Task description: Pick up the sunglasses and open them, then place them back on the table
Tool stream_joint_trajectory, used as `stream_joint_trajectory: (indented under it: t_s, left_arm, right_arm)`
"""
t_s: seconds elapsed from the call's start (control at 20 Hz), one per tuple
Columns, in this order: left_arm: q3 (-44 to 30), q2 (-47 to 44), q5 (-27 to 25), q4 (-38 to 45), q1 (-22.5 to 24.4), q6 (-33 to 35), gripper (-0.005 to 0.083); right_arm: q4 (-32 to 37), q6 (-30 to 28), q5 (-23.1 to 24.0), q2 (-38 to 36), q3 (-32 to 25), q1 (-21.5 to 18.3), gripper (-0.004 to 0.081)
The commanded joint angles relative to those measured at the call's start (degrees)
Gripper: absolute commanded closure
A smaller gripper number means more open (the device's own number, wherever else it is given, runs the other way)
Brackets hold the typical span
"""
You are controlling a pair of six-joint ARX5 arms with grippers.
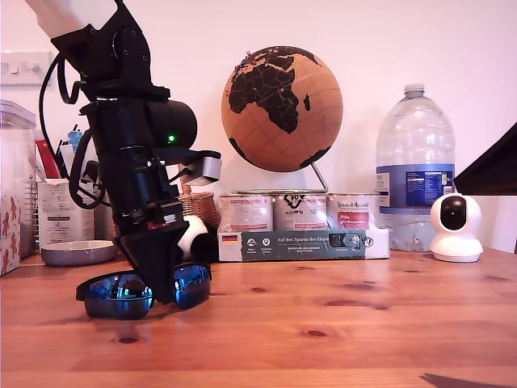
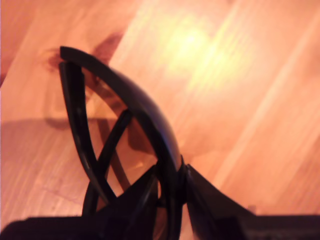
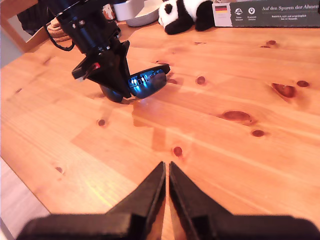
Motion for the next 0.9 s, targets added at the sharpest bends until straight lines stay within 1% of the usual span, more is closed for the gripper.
stream_joint_trajectory:
  t_s: [0.0, 0.1, 0.15, 0.35, 0.55, 0.65, 0.85]
  left_arm:
    - [0.6, 0.2, 0.1, -0.7, -0.9, 3.3, 0.0676]
    - [0.9, -0.3, 0.1, -1.6, -1.4, 4.8, 0.0730]
    - [0.9, -0.7, 0.1, -1.7, -1.8, 5.3, 0.0738]
    - [0.9, -2.7, 0.0, -3.1, -3.1, 6.6, 0.0738]
    - [1.0, -5.8, -0.7, -5.7, -5.3, 8.2, 0.0740]
    - [1.0, -7.9, -2.8, -6.9, -7.4, 9.7, 0.0740]
    - [1.0, -12.1, -4.5, -8.5, -12.9, 13.6, 0.0740]
  right_arm:
    - [0.2, 1.2, 1.4, 0.7, 0.3, 0.3, 0.0781]
    - [0.2, 1.2, 1.5, 1.9, 0.3, 0.3, 0.0781]
    - [0.2, 1.0, 1.5, 2.5, 0.3, 0.3, 0.0781]
    - [0.1, 1.1, 1.5, 5.0, 1.3, 0.2, 0.0781]
    - [-1.0, 1.7, 1.5, 8.2, 5.7, 0.2, 0.0781]
    - [-4.1, 2.4, 1.5, 10.5, 9.2, 0.2, 0.0781]
    - [-15.0, 1.8, 1.2, 18.3, 17.6, -1.5, 0.0780]
